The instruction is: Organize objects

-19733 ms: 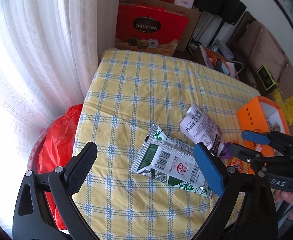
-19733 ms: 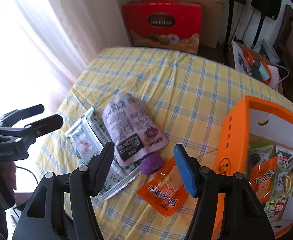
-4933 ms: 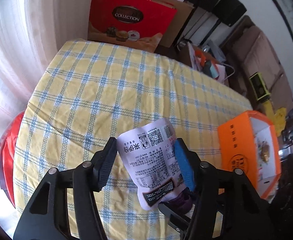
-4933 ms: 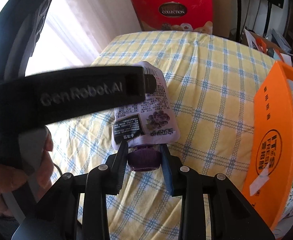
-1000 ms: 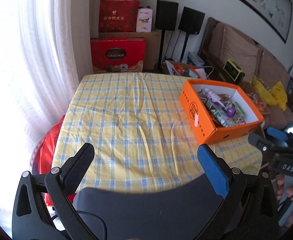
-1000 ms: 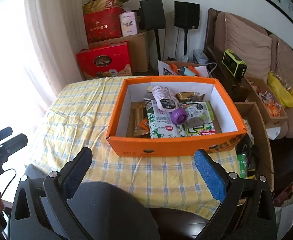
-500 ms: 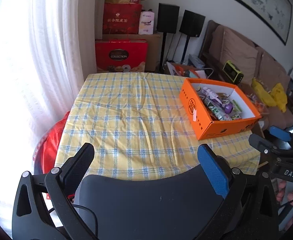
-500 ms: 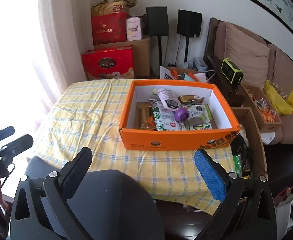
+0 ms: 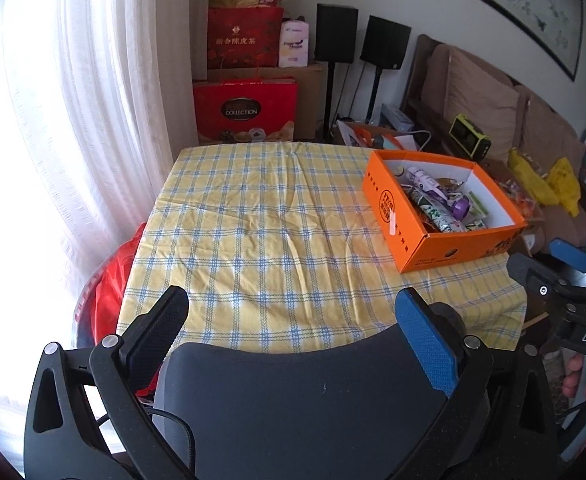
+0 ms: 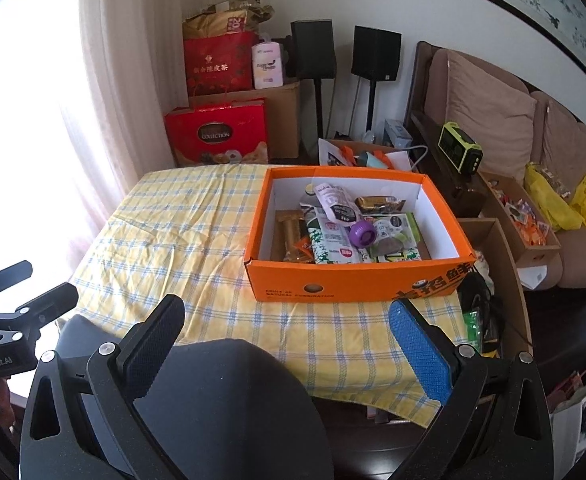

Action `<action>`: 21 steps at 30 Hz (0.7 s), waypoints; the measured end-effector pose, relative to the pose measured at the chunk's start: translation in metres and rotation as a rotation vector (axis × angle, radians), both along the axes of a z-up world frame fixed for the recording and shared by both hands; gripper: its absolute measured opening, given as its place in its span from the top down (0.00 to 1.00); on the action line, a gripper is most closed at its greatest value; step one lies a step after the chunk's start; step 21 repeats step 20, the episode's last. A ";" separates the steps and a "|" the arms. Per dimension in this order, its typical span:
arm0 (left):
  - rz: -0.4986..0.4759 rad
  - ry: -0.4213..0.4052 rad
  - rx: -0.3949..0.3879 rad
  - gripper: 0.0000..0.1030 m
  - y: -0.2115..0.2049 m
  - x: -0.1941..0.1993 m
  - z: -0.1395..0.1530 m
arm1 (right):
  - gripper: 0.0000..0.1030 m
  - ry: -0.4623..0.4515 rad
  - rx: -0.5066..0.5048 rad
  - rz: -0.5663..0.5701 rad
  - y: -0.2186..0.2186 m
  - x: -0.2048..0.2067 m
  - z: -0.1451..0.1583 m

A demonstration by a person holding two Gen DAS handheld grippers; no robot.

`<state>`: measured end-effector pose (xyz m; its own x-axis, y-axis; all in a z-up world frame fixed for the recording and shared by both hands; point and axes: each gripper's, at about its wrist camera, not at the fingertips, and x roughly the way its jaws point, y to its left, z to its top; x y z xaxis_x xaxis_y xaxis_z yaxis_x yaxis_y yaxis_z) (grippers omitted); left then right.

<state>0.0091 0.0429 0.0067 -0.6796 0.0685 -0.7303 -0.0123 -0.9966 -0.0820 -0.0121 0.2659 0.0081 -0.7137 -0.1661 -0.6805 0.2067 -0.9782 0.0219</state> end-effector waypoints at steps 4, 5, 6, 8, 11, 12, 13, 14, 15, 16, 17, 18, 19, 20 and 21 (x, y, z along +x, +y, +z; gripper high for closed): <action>0.002 0.000 -0.002 0.00 0.000 0.000 0.000 | 0.00 0.000 0.001 -0.002 -0.001 0.000 0.000; 0.003 0.000 -0.004 0.00 0.001 0.000 0.000 | 0.00 -0.002 0.002 -0.002 -0.001 0.000 0.000; 0.002 0.001 -0.003 0.00 0.000 0.000 0.000 | 0.00 -0.002 0.002 -0.003 0.000 0.000 0.000; 0.004 0.000 -0.003 0.00 0.000 0.000 0.000 | 0.00 -0.003 -0.001 -0.006 0.000 -0.001 0.001; 0.006 -0.001 0.003 0.00 -0.001 0.000 0.000 | 0.00 -0.003 0.001 -0.005 0.000 -0.001 0.001; 0.005 0.000 0.002 0.00 -0.001 0.000 0.000 | 0.00 -0.003 0.001 -0.004 0.000 -0.001 0.001; 0.008 0.002 0.000 0.00 -0.001 0.000 0.000 | 0.00 -0.002 0.001 -0.003 0.000 -0.001 0.001; 0.013 0.004 -0.003 0.00 -0.001 0.000 0.000 | 0.00 -0.002 0.001 -0.004 0.000 -0.001 0.001; 0.017 0.006 -0.003 0.00 -0.002 0.000 0.000 | 0.00 -0.001 0.000 -0.003 0.001 -0.001 0.001; 0.018 0.007 -0.003 0.00 -0.002 0.000 0.000 | 0.00 0.001 0.000 -0.003 0.001 -0.001 0.001; 0.019 0.007 -0.002 0.00 -0.003 0.000 0.000 | 0.00 0.001 -0.001 -0.005 0.001 -0.001 0.001; 0.023 0.008 -0.002 0.00 -0.003 0.000 0.000 | 0.00 0.001 -0.002 -0.003 0.001 -0.001 0.001; 0.024 0.008 -0.002 0.00 -0.003 0.000 0.000 | 0.00 0.001 -0.001 -0.003 0.001 -0.001 0.001; 0.024 0.007 -0.004 0.00 -0.003 0.000 0.001 | 0.00 0.001 0.000 -0.004 0.001 -0.001 0.001; 0.024 0.007 -0.004 0.00 -0.003 0.000 0.001 | 0.00 0.001 0.000 -0.004 0.001 -0.001 0.001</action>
